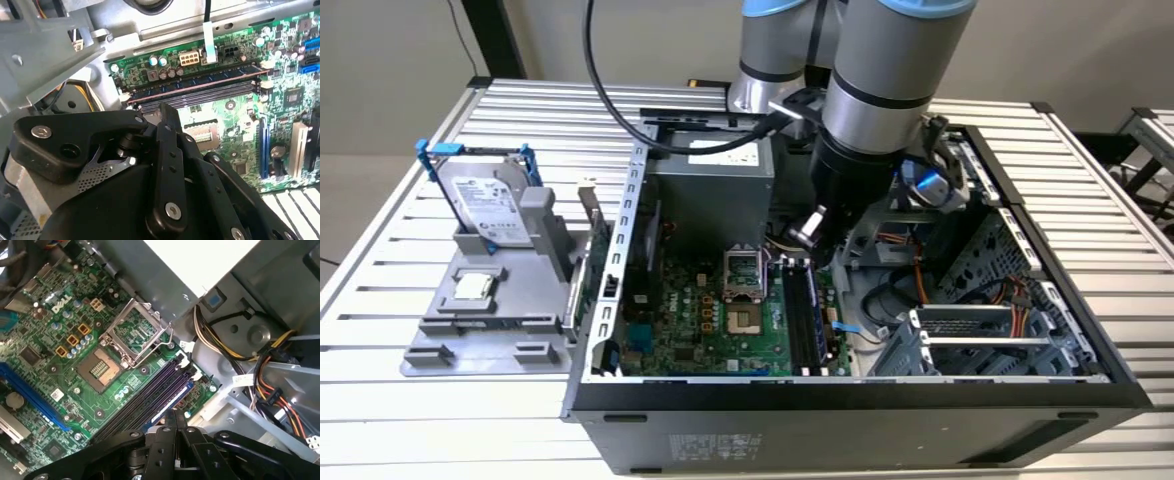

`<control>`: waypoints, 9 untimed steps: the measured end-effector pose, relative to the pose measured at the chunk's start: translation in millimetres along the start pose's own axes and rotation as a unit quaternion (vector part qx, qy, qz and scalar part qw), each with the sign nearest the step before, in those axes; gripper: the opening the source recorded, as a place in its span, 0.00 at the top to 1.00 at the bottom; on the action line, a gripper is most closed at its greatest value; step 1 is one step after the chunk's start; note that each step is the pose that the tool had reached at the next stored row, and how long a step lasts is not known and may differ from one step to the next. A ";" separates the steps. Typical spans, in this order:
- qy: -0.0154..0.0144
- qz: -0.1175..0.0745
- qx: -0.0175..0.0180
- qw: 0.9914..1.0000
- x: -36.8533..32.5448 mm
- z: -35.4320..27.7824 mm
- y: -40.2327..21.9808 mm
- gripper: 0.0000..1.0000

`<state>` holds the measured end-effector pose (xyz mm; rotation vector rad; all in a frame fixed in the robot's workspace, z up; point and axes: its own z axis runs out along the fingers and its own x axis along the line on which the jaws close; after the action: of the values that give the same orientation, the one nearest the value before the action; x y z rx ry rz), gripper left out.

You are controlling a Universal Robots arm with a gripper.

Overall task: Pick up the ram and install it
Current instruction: 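Press down the ram until it locks into place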

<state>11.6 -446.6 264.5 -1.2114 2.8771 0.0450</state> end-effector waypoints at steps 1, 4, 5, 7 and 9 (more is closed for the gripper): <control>0.000 -0.007 0.000 1.000 0.0 0.0 0.0 1.00; 0.001 -0.028 -0.001 1.000 0.0 0.0 0.0 1.00; 0.001 -0.035 -0.001 0.999 0.0 0.0 0.0 1.00; 0.001 -0.050 -0.001 0.999 0.0 0.0 0.0 1.00; 0.001 -0.065 -0.002 0.998 0.0 0.0 0.0 1.00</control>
<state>11.6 -446.6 264.5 -1.3982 2.7932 0.0468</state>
